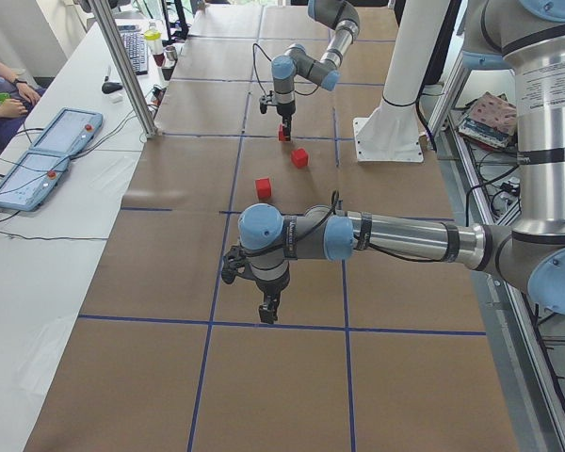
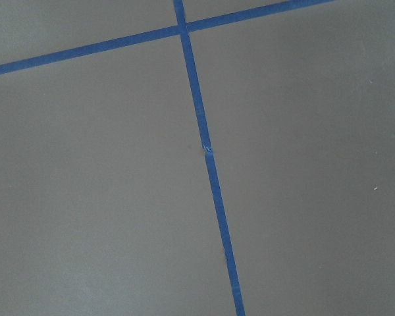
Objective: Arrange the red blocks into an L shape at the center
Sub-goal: 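Lower the red cube at the grid center and open the right gripper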
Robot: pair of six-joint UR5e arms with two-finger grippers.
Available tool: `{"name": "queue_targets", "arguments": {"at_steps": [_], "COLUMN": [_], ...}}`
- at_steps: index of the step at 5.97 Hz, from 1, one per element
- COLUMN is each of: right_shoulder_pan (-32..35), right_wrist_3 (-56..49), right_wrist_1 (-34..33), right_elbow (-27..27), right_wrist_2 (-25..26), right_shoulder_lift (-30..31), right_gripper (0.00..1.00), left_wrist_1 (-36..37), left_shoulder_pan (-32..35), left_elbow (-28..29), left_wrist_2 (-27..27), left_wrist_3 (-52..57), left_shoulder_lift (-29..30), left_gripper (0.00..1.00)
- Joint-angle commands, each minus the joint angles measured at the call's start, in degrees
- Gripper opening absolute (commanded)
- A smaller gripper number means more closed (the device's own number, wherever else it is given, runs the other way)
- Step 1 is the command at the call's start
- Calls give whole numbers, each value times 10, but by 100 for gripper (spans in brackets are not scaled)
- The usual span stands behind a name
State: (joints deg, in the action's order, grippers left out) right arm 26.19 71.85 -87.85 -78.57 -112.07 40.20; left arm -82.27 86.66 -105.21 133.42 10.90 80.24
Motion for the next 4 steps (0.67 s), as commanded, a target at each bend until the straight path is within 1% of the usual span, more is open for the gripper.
{"name": "queue_targets", "arguments": {"at_steps": [1, 2, 3, 4], "right_shoulder_pan": [0, 0, 0, -1], "right_wrist_3": [1, 1, 1, 0], "right_wrist_1": [1, 2, 2, 2], "right_elbow": [1, 1, 1, 1], "right_wrist_2": [0, 0, 0, 0], "right_shoulder_lift": [4, 5, 6, 6], "right_gripper": [52, 54, 73, 84], "left_wrist_1": [0, 0, 0, 0], "left_shoulder_pan": [0, 0, 0, 0], "left_elbow": [1, 1, 0, 0], "left_wrist_2": [0, 0, 0, 0], "left_wrist_3": [0, 0, 0, 0], "left_shoulder_lift": [0, 0, 1, 1], "left_gripper": [100, 100, 100, 100]}}
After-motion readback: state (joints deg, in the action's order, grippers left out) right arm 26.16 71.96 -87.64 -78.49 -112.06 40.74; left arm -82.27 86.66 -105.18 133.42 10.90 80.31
